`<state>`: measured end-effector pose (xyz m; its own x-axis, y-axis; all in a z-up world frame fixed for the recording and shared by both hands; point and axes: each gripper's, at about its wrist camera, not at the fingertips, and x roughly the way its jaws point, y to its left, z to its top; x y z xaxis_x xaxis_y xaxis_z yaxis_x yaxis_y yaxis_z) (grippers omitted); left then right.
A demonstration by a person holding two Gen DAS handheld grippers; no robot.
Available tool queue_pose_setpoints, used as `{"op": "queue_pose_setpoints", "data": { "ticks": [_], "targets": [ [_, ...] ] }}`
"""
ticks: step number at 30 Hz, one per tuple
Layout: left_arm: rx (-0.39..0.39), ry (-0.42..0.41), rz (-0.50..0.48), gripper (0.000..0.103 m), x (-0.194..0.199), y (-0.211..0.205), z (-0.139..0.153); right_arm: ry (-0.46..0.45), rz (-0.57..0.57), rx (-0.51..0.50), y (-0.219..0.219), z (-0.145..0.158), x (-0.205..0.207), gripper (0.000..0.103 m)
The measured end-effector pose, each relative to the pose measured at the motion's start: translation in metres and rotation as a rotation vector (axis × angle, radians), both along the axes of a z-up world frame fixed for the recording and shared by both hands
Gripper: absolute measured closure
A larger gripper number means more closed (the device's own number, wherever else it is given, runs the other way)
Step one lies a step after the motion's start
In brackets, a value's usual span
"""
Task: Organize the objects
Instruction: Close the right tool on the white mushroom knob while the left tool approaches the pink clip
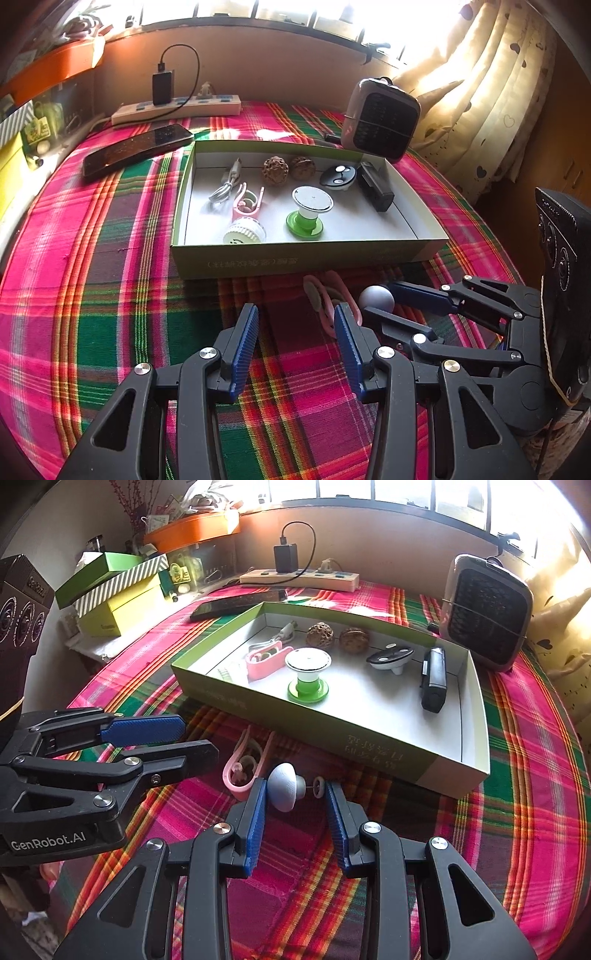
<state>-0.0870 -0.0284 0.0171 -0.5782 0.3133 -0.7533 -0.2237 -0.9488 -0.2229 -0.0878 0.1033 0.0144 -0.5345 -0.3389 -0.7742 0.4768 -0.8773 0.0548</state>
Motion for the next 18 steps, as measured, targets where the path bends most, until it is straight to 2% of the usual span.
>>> {"op": "queue_pose_setpoints", "data": {
  "ticks": [7,18],
  "targets": [
    [0.006,-0.004,-0.015,0.062,0.000,0.002,0.000,-0.012,0.004,-0.028,0.002,0.000,0.001,0.070],
    [-0.031,-0.011,-0.071,0.062,-0.004,0.021,-0.003,0.009,-0.109,-0.024,0.037,0.003,0.002,0.070]
  ]
}}
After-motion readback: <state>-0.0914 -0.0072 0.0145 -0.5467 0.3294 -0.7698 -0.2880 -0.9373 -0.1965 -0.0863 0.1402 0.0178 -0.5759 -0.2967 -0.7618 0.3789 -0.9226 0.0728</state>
